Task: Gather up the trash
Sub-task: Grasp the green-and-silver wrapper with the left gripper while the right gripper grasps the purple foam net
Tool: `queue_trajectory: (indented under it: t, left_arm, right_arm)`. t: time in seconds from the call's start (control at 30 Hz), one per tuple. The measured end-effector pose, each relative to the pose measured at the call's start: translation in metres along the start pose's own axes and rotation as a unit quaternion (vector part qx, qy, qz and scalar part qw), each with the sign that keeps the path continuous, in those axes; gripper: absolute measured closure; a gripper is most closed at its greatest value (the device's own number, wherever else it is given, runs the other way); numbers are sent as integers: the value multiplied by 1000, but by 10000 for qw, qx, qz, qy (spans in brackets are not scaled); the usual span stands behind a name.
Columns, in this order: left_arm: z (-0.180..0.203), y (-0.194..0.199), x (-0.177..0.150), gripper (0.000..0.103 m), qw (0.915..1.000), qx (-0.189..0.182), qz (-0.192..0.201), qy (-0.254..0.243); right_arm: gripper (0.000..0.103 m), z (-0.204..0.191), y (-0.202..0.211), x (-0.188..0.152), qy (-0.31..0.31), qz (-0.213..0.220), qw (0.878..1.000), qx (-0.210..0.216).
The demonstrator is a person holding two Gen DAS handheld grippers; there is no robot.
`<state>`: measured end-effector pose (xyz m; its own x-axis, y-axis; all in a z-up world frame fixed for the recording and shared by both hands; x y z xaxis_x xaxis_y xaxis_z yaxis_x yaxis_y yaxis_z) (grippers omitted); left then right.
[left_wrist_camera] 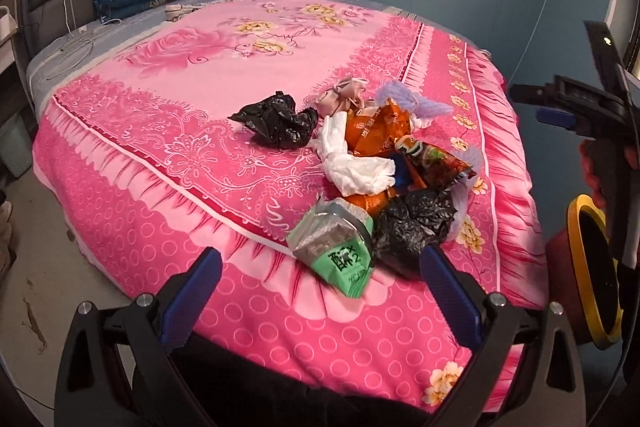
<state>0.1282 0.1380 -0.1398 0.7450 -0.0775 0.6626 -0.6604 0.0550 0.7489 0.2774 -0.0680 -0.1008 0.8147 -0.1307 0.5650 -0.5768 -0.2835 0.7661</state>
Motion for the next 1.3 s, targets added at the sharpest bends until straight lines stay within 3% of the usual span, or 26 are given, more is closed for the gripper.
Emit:
queue_trajectory:
  t: [0.17,0.43,0.67,0.77,0.87,1.03,1.13,1.27,1.3]
  left_arm:
    - [-12,-21,6,7,9998,-57,-137,141]
    - [-23,-55,11,7,9986,-264,-424,191]
    - [-23,-73,10,7,9963,-514,-611,307]
    - [-21,-80,7,20,9950,-586,-737,323]
    - [-20,-84,4,32,9937,-715,-783,354]
    - [-15,-82,4,61,9935,-850,-697,304]
    - [-11,-79,5,66,9950,-753,-639,176]
    - [-14,-75,5,73,9948,-835,-532,232]
    - [-15,-74,5,74,9948,-843,-509,265]
  right_arm:
    - [8,-13,-51,22,-199,-486,9986,-19]
    - [8,-33,-113,47,-15,-574,9978,-320]
    - [8,-43,-156,47,195,-852,9942,-621]
    - [10,-45,-168,43,257,-962,9928,-669]
    - [27,-44,-179,40,221,-1101,9909,-740]
    - [47,-39,-189,35,195,-1209,9882,-914]
    - [59,-39,-189,39,212,-1153,9890,-898]
    - [84,-45,-188,42,351,-1147,9897,-788]
    - [85,-45,-187,42,343,-1132,9900,-772]
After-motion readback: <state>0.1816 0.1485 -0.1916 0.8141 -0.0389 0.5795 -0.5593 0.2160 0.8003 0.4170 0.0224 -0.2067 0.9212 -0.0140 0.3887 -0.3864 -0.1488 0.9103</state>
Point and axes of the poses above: each gripper's, at about its wrist camera, not at the fingertips, and y roughly against the way its jaws point, z to its right, x to its top, the point moved 3 cm from there along -y, roughly the way its jaws point, and after that the axes turned 15 degrees about -y, right-handed, at the moved point
